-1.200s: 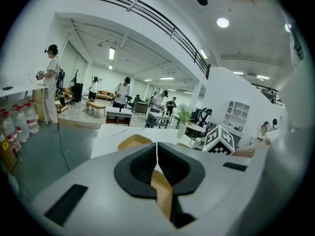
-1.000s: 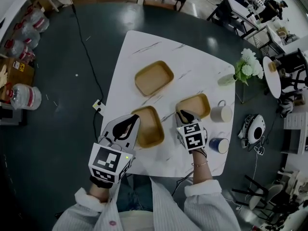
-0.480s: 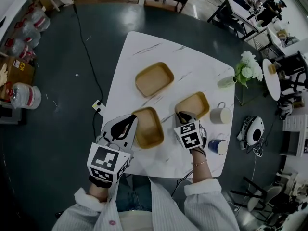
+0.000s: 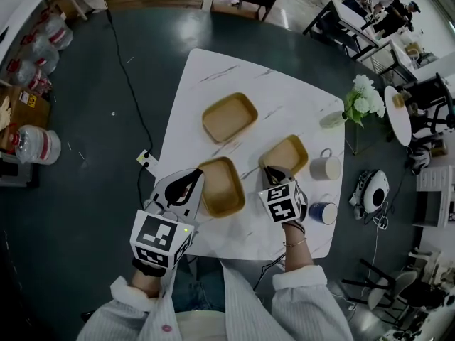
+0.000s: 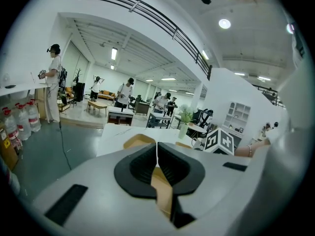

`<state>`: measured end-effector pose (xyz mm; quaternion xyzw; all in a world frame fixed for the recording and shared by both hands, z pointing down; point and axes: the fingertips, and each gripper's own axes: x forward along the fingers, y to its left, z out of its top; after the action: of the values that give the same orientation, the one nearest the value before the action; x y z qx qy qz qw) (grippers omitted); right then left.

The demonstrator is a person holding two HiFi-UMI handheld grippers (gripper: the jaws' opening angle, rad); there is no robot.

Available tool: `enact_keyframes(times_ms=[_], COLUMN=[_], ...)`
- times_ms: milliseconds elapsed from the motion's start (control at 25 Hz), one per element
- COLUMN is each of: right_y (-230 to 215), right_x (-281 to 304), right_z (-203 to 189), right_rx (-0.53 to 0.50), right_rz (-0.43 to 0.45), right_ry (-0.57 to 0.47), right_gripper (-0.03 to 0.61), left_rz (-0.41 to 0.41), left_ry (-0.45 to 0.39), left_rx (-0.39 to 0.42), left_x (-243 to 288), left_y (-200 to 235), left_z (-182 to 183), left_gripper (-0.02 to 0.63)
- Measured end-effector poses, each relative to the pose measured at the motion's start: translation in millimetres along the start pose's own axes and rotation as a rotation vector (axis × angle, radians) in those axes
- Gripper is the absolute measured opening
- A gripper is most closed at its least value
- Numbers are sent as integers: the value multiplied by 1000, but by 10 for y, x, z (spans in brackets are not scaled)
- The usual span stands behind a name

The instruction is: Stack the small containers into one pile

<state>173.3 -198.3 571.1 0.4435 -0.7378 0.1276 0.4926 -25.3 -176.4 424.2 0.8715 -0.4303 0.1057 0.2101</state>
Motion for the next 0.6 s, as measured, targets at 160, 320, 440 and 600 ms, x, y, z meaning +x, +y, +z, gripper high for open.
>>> enact_keyframes(times_ms=[160, 320, 440, 600], right_y=[41, 107, 178, 324], right_x=[-121, -236, -323, -467], right_z=[80, 191, 287, 455], right_rx=[15, 17, 13, 5], right_rz=[-24, -43, -50, -25], right_ry=[-22, -53, -83, -139], right_gripper=[25, 25, 25, 25], left_rz=[-21, -37, -43, -32], left_ry=[-4, -9, -9, -7], left_rx=[6, 13, 16, 16], left_x=[-65, -116, -148, -193], left_y=[16, 40, 61, 83], left_z=[15, 14, -8, -39], left_gripper=[23, 23, 23, 23])
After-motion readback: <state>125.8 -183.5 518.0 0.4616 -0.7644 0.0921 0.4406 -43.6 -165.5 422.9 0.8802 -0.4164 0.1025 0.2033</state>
